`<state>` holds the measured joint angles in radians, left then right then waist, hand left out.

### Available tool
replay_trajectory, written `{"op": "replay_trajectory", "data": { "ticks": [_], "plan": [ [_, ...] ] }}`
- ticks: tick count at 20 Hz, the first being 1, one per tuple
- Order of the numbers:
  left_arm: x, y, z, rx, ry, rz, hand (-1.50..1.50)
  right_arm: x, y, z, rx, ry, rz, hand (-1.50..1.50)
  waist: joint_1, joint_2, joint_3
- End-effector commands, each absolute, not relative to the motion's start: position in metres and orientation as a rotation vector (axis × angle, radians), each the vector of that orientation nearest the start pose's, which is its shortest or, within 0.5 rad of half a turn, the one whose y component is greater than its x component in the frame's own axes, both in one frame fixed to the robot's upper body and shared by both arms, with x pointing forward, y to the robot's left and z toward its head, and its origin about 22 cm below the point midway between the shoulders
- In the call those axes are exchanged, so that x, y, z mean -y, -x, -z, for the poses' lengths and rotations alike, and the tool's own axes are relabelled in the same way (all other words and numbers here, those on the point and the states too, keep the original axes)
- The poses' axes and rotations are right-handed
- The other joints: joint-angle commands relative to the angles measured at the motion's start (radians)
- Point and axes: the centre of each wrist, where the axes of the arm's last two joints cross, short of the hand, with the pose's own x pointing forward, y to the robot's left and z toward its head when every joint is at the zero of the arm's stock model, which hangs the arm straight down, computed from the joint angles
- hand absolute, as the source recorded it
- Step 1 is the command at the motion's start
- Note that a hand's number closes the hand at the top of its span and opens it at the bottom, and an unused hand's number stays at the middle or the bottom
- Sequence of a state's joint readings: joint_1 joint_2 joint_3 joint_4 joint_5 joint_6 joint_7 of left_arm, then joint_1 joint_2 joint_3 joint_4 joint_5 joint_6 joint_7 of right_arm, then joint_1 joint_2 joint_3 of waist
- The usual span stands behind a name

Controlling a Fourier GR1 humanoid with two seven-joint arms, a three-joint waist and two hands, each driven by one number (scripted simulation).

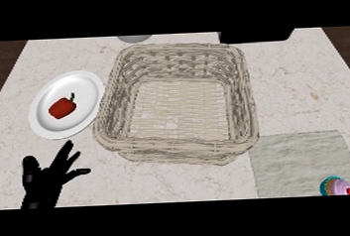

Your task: Pick the cupcake from the placemat and place it in the basket

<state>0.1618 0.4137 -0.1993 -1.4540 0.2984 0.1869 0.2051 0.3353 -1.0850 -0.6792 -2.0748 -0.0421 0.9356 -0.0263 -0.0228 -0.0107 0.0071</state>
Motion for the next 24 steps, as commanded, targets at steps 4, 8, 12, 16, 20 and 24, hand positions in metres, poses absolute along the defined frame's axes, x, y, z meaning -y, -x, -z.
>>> {"op": "replay_trajectory", "data": {
  "ticks": [4,8,12,16,20,24],
  "plan": [
    [-0.293,-0.193,0.053,1.001,-0.161,0.037,0.00,0.390,-0.146,-0.237,1.205,0.566,-1.381,-1.50,0.018,0.010,-0.006],
    [-0.294,-0.193,0.046,0.994,-0.143,0.037,0.00,0.385,-0.140,-0.214,1.157,0.573,-1.402,-1.50,0.016,0.009,-0.006],
    [-0.292,-0.185,0.057,1.003,-0.144,0.039,0.00,0.370,-0.153,-0.184,1.099,0.600,-1.428,-1.50,0.025,0.011,-0.006],
    [-0.297,-0.202,0.056,1.010,-0.156,0.026,0.00,0.385,-0.160,-0.175,1.101,0.584,-1.413,-1.50,0.020,0.011,-0.007],
    [-0.303,-0.206,0.047,1.012,-0.165,0.017,0.00,0.386,-0.152,-0.156,1.105,0.582,-1.414,-1.50,0.017,0.010,-0.007],
    [-0.298,-0.180,0.052,0.995,-0.157,0.039,0.00,0.386,-0.152,-0.135,1.126,0.595,-1.402,-1.50,0.022,0.010,-0.007]
  ]
}}
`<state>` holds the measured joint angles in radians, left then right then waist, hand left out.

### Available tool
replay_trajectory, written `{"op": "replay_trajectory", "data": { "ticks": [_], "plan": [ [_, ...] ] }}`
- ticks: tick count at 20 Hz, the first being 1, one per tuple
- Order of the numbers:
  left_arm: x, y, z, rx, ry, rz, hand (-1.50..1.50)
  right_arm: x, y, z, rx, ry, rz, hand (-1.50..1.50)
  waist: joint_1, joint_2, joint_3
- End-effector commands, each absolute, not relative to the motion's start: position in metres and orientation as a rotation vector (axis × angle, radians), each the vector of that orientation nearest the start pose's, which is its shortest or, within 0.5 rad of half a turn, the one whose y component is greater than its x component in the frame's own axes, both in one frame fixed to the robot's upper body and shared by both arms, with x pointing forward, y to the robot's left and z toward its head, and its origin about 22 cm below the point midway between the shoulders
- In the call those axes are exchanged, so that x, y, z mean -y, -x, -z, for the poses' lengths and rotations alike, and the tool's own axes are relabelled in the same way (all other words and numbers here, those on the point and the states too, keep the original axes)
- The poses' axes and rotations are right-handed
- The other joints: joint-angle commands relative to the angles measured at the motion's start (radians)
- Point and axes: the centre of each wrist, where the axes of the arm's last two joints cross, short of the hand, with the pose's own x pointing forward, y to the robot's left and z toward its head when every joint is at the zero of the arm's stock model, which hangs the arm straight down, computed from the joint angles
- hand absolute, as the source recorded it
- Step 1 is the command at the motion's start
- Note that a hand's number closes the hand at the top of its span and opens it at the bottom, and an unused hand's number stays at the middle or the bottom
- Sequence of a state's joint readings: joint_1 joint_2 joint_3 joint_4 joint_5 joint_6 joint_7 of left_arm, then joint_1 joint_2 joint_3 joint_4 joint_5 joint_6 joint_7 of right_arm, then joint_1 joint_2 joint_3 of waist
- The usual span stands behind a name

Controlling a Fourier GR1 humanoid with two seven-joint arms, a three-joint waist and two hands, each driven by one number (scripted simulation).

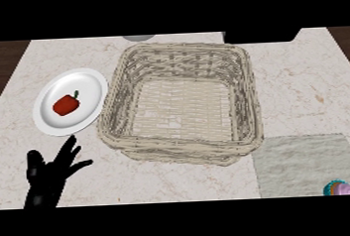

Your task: Pick the cupcake from the placemat and place it in the basket

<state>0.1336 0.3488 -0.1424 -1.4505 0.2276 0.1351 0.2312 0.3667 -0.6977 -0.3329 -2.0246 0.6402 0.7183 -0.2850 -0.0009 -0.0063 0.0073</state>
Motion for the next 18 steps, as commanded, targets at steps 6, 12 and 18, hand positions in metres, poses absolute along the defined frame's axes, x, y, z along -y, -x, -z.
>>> {"op": "replay_trajectory", "data": {
  "ticks": [6,12,18],
  "plan": [
    [-0.307,-0.188,0.050,1.012,-0.160,0.022,0.00,0.385,-0.150,-0.116,1.141,0.602,-1.395,-1.50,-0.004,0.005,-0.007],
    [-0.306,-0.185,0.041,1.015,-0.152,0.023,0.00,0.379,-0.167,-0.111,1.136,0.574,-1.405,-1.50,0.004,0.006,-0.007],
    [-0.296,-0.187,0.063,1.023,-0.168,0.026,0.00,0.367,-0.155,-0.087,1.066,0.607,-1.460,-1.50,-0.006,0.005,-0.008]
  ]
}}
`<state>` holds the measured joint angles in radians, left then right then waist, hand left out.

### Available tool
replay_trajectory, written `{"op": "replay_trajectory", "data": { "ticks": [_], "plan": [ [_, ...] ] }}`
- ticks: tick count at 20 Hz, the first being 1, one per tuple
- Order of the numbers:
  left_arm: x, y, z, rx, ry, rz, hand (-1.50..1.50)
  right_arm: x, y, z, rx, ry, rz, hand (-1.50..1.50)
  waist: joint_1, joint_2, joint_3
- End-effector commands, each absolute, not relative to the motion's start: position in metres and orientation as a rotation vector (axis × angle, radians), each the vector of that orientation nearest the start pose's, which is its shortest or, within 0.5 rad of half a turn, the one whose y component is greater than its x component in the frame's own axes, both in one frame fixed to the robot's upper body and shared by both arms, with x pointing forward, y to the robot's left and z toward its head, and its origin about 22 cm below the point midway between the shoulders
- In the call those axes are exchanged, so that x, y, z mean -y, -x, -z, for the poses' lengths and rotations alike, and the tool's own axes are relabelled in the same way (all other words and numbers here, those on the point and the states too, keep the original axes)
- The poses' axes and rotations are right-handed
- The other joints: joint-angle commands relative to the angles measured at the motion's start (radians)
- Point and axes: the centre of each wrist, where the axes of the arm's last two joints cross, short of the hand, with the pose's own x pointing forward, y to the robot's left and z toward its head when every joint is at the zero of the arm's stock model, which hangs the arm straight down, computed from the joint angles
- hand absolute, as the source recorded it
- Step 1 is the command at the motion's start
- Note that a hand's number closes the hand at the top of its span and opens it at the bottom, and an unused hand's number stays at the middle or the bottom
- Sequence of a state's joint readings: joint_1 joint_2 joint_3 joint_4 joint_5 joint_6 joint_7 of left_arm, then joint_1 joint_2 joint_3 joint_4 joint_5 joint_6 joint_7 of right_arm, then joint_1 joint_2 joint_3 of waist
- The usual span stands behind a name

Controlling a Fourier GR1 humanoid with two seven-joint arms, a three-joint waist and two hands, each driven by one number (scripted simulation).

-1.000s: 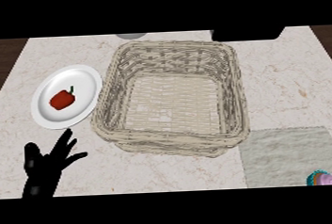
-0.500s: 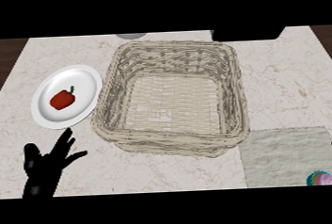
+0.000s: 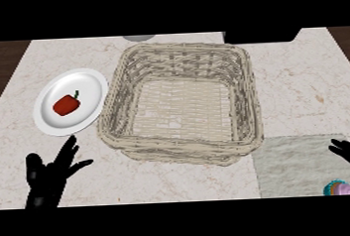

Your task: Pick the cupcake from the placemat and place it in the basket

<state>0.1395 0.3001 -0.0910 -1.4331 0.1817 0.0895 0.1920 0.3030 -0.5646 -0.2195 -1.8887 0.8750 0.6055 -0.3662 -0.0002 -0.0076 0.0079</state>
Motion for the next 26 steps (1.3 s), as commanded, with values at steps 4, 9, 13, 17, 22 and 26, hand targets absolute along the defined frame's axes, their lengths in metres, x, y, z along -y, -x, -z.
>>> {"op": "replay_trajectory", "data": {
  "ticks": [4,9,13,17,22,26],
  "plan": [
    [-0.283,-0.203,0.042,1.038,-0.154,0.018,0.00,0.382,-0.161,-0.068,1.005,0.595,-1.487,-1.50,-0.002,0.007,-0.007],
    [-0.293,-0.188,0.060,1.016,-0.145,0.029,0.00,0.393,-0.166,-0.059,1.003,0.614,-1.472,-1.50,0.000,0.007,-0.008],
    [-0.296,-0.195,0.057,1.015,-0.145,0.020,0.00,0.385,-0.166,-0.056,1.007,0.598,-1.468,-1.50,-0.002,0.007,-0.008],
    [-0.306,-0.189,0.045,1.014,-0.174,0.031,0.00,0.367,-0.179,-0.022,1.025,0.607,-1.474,-1.50,0.007,0.008,-0.007],
    [-0.296,-0.209,0.051,1.001,-0.136,0.021,0.00,0.384,-0.165,-0.012,1.015,0.592,-1.487,1.50,-0.002,0.009,-0.008],
    [-0.311,-0.207,0.053,1.013,-0.155,0.015,0.00,0.387,-0.176,-0.027,1.105,0.687,-1.583,1.50,-0.002,0.008,-0.008]
  ]
}}
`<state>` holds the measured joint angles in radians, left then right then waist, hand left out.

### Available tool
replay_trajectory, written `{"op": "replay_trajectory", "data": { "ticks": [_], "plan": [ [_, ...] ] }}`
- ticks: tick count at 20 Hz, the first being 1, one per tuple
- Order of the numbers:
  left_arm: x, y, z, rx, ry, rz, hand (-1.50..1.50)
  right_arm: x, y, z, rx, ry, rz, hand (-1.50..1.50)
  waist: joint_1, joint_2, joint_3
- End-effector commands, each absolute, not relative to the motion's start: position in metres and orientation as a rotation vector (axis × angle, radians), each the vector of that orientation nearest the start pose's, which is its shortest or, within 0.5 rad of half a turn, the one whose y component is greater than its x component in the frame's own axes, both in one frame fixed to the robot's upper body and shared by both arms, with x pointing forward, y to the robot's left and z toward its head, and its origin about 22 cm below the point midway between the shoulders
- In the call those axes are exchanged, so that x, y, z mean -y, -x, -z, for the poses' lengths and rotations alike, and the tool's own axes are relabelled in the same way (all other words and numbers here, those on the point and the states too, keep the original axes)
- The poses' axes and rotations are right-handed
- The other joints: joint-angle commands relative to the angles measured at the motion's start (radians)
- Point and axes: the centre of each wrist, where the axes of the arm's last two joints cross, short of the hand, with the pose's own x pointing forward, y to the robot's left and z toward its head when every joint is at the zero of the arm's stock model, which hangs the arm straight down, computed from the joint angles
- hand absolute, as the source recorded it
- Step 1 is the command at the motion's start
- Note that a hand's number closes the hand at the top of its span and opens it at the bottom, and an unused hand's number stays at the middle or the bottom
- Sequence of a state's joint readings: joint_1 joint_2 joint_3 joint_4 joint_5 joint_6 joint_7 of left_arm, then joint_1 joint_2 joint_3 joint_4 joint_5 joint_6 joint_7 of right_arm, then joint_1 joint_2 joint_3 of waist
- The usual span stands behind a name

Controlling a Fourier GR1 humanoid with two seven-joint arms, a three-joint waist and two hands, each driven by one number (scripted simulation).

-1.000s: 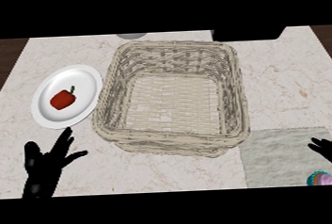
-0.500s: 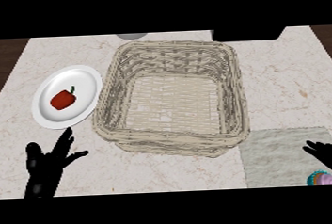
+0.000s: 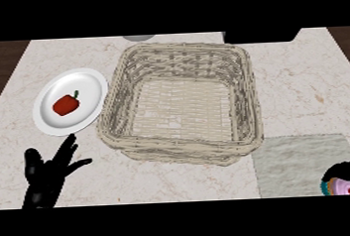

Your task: Pick the cupcake from the placemat and place it in the basket

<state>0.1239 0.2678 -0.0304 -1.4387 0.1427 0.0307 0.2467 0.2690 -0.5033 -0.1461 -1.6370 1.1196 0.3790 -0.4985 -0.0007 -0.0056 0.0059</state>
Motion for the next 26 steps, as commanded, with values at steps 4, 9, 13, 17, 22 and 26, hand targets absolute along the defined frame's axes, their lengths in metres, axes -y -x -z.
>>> {"op": "replay_trajectory", "data": {
  "ticks": [4,9,13,17,22,26],
  "plan": [
    [-0.295,-0.201,0.060,0.998,-0.138,0.035,0.00,0.385,-0.175,-0.020,1.098,0.709,-1.609,1.50,-0.001,0.006,-0.006],
    [-0.307,-0.187,0.055,1.012,-0.159,0.033,0.00,0.302,-0.165,-0.017,1.122,0.741,-1.551,1.50,-0.001,0.002,-0.008],
    [-0.303,-0.200,0.046,1.028,-0.138,0.045,0.00,0.224,-0.172,-0.002,1.177,0.709,-1.416,1.50,0.023,0.006,-0.014],
    [-0.301,-0.204,0.040,1.041,-0.149,0.060,0.00,0.180,-0.178,-0.013,1.183,0.782,-1.377,1.50,0.038,0.004,-0.013],
    [-0.297,-0.201,0.044,1.025,-0.127,0.041,0.00,0.144,-0.173,-0.033,1.325,0.796,-1.183,1.50,0.025,0.001,-0.001],
    [-0.295,-0.199,0.046,1.016,-0.119,0.039,0.00,0.126,-0.165,-0.064,1.573,0.693,-0.868,1.50,0.013,-0.005,0.007]
  ]
}}
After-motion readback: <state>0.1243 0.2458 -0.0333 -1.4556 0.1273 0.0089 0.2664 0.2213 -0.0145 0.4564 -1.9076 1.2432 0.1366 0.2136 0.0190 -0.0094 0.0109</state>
